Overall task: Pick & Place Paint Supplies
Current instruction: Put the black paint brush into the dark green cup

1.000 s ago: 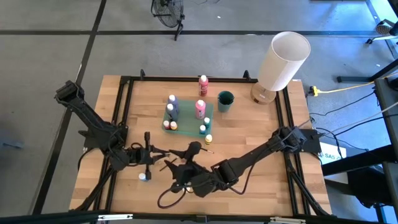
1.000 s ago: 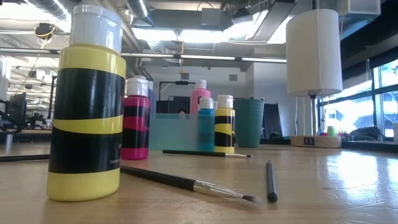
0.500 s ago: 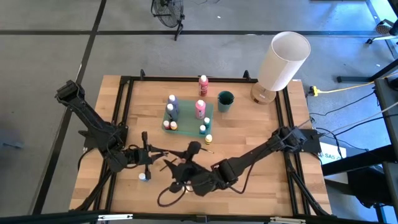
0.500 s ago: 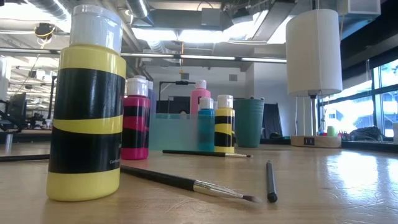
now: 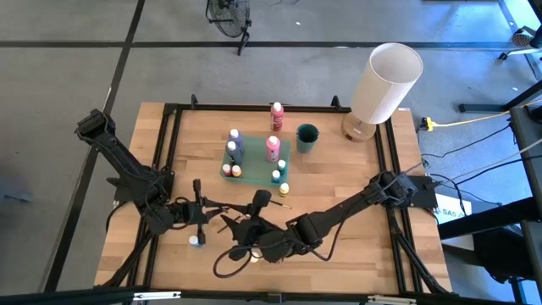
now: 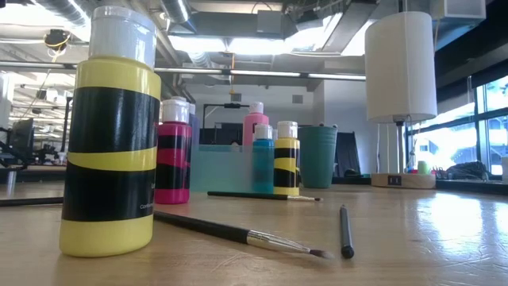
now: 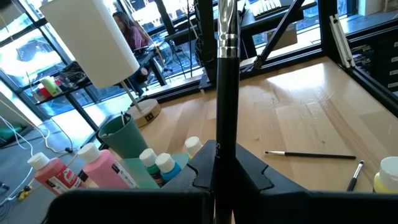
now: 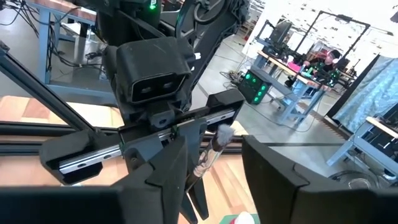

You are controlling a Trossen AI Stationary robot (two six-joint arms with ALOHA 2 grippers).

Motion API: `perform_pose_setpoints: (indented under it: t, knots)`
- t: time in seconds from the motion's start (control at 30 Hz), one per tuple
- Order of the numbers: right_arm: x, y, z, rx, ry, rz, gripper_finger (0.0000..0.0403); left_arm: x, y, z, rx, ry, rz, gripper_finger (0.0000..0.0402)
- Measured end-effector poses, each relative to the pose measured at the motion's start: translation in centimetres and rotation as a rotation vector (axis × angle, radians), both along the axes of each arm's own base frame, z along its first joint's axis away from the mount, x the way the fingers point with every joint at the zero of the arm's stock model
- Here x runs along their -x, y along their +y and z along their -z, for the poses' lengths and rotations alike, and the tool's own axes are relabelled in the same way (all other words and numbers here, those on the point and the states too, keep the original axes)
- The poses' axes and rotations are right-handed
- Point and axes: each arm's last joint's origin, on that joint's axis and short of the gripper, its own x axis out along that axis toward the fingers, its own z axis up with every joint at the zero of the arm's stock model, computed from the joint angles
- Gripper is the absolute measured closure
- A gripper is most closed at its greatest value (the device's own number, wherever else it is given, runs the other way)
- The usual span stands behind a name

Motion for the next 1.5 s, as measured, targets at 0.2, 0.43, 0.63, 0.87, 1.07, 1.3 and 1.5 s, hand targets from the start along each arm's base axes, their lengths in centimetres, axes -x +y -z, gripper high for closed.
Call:
perform_pose_setpoints:
  t: [0.2, 0.43, 0.63, 0.87, 1.07, 1.3, 1.5]
  knots:
    - [0.0, 0.0, 0.0, 0.026, 0.013, -0.004, 0.0306, 0.0, 0.0, 0.0, 0.0, 0.0, 0.0, 0.0386]
    - [0.0, 0.1, 0.0, 0.058, 0.031, -0.022, 0.037, 0.0, 0.0, 0.0, -0.007, 0.002, 0.001, 0.0386]
    - [0.0, 0.2, 0.1, 0.063, 0.048, -0.08, 0.0387, 0.0, 0.0, 0.0, 0.003, 0.002, 0.0, 0.0365]
    - [0.2, 0.4, 0.3, 0.091, 0.076, -0.061, 0.039, 0.0, 0.1, 0.0, 0.021, -0.004, -0.014, 0.0333]
    - [1.8, 2.1, 1.0, 0.197, 0.146, 0.062, 0.039, 0.2, 0.2, 0.6, 0.01, 0.038, -0.018, 0.0301]
    - [5.5, 4.9, 2.1, 0.316, 0.173, 0.275, 0.0391, 0.4, 0.3, 1.3, 0.047, 0.098, 0.012, 0.0265]
    - [10.3, 5.1, 0.3, 0.287, 0.085, 0.332, 0.0392, 0.4, 0.3, 1.4, 0.069, 0.109, 0.026, 0.0249]
